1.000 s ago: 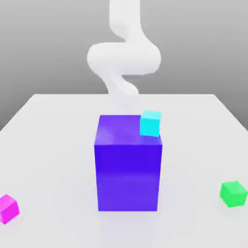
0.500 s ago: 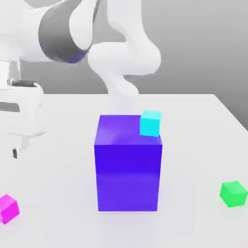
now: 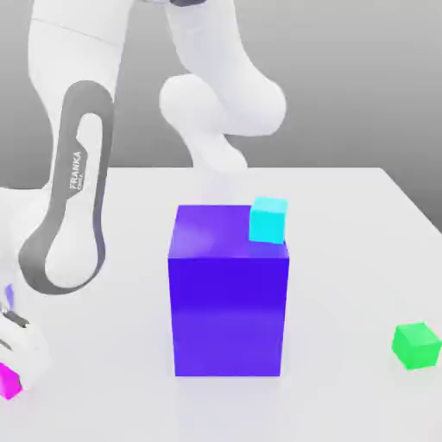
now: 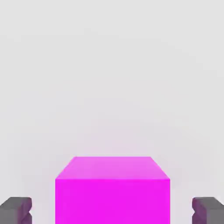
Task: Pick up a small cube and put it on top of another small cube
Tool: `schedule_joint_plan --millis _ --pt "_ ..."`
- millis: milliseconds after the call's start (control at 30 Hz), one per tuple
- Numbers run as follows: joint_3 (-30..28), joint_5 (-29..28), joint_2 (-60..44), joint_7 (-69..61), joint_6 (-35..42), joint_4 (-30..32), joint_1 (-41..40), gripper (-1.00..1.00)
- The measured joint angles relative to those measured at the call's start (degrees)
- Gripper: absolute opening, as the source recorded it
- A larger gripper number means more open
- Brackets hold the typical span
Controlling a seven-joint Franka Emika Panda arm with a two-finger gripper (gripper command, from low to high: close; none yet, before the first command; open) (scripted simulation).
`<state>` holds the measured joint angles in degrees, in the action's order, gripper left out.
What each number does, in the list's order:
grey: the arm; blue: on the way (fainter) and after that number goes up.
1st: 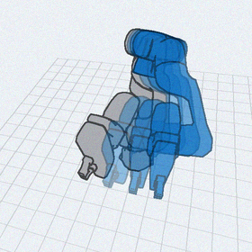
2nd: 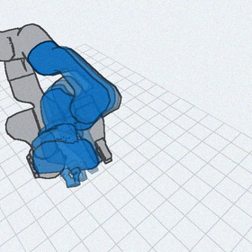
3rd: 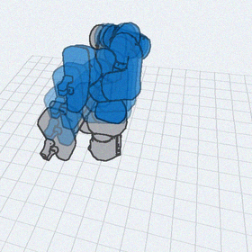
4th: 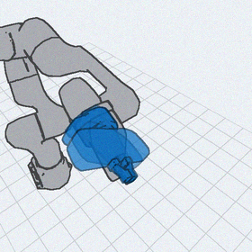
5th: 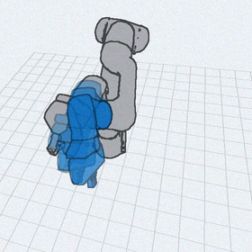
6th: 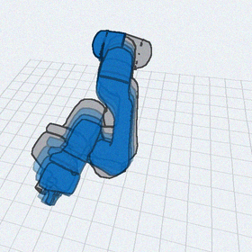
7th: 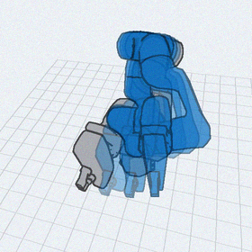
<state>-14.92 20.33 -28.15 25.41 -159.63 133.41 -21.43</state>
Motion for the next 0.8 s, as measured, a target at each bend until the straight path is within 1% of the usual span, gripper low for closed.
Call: schedule_joint_plan --millis 133,267,300,500,800 --pt "0.19 0.07 -0.25 -0.05 -0.17 -0.05 -0.19 -1.00" --pt "-3.70 -4.58 6.74 3.39 4.95 1.71 2.71 -1.00" --pt "-3.83 -5.67 8.30 4.65 5.98 2.20 4.07 -1.00" --pt "2.10 -8.96 12.47 12.83 7.25 4.88 16.26 -1.00" --pt "12.53 -14.56 18.68 25.29 7.54 10.02 32.02 -1.00"
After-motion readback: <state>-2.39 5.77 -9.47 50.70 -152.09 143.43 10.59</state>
